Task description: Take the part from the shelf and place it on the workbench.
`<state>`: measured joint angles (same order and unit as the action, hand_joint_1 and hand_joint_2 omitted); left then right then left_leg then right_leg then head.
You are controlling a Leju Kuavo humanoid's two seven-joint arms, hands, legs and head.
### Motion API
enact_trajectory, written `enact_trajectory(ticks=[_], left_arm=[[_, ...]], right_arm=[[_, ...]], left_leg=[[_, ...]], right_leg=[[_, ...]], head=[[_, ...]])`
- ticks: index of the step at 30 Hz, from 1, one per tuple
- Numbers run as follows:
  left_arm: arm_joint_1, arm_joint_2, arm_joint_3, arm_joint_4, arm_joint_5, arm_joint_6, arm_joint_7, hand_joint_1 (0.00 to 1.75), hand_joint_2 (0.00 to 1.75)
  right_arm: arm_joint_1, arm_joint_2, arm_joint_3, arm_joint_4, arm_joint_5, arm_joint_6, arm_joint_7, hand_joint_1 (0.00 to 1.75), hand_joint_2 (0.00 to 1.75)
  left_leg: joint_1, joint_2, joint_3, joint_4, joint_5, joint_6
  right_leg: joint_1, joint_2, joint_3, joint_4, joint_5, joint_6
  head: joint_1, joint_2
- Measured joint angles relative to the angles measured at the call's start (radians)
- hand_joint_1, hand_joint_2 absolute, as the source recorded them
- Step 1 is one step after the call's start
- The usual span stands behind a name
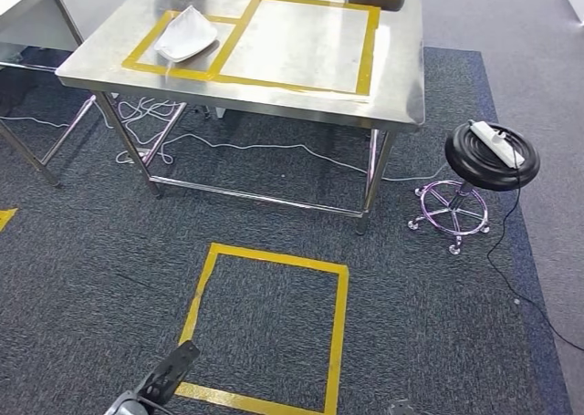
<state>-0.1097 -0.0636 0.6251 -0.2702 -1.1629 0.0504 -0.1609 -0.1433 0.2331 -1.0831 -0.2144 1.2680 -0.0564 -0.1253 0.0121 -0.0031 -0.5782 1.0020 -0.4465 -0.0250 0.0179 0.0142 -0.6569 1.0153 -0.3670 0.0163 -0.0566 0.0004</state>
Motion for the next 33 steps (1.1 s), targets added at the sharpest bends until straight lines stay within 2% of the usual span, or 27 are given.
enact_trajectory(ticks=[7,13,17,19,23,29,33], left_arm=[[0.036,-0.039,0.162,0.01,0.07,-0.024,0.057,0.0,0.0],[0.036,-0.043,0.213,0.01,0.039,-0.018,0.034,0.0,0.0],[0.035,-0.045,0.219,0.01,0.027,-0.014,0.025,0.0,1.75],[0.034,-0.045,0.221,0.01,0.013,-0.007,0.02,0.0,1.75],[0.03,-0.046,0.221,0.01,-0.014,-0.002,0.01,0.0,0.0],[0.023,-0.047,0.22,0.01,-0.049,0.003,0.029,0.0,0.0],[0.024,-0.047,0.22,0.01,-0.056,0.0,0.035,0.0,0.0]], right_arm=[[0.012,-0.009,-0.018,-0.001,0.011,-0.005,0.003,0.0,0.0],[0.012,-0.013,-0.018,-0.002,0.016,-0.006,0.008,0.0,0.0],[0.012,-0.015,-0.018,-0.002,0.016,-0.006,0.008,0.0,0.0],[0.012,-0.015,-0.018,-0.002,0.016,-0.006,0.009,0.0,0.0],[0.015,-0.016,-0.018,-0.002,0.016,-0.002,0.015,0.0,0.0],[0.021,-0.016,-0.019,-0.002,0.021,0.004,0.019,0.0,0.0],[0.022,-0.016,-0.019,-0.002,0.026,0.006,0.02,0.0,0.0]], left_leg=[[0.0,0.0,-0.002,0.0,0.0,0.0],[0.0,0.0,-0.002,0.0,0.002,0.0],[0.0,0.0,-0.002,0.0,0.003,-0.001],[0.0,0.0,-0.002,0.0,0.003,0.0],[0.0,0.0,-0.002,0.0,0.004,0.001],[-0.005,0.0,-0.002,0.0,0.005,0.008],[-0.012,-0.001,-0.004,-0.001,0.008,0.021]], right_leg=[[0.0,0.0,-0.001,0.0,0.0,0.0],[0.0,0.0,-0.001,0.0,0.002,-0.001],[0.0,0.0,-0.001,0.0,0.003,-0.002],[0.0,0.0,-0.001,0.0,0.003,-0.001],[0.0,0.0,0.0,0.0,0.004,-0.002],[-0.005,0.0,0.002,-0.003,0.009,0.007],[-0.012,-0.001,0.003,-0.007,0.014,0.015]], head=[[0.0,0.0],[0.0,0.0],[0.0,0.0],[0.0,0.0],[0.0,0.0],[0.0,0.0],[-0.001,0.0]])
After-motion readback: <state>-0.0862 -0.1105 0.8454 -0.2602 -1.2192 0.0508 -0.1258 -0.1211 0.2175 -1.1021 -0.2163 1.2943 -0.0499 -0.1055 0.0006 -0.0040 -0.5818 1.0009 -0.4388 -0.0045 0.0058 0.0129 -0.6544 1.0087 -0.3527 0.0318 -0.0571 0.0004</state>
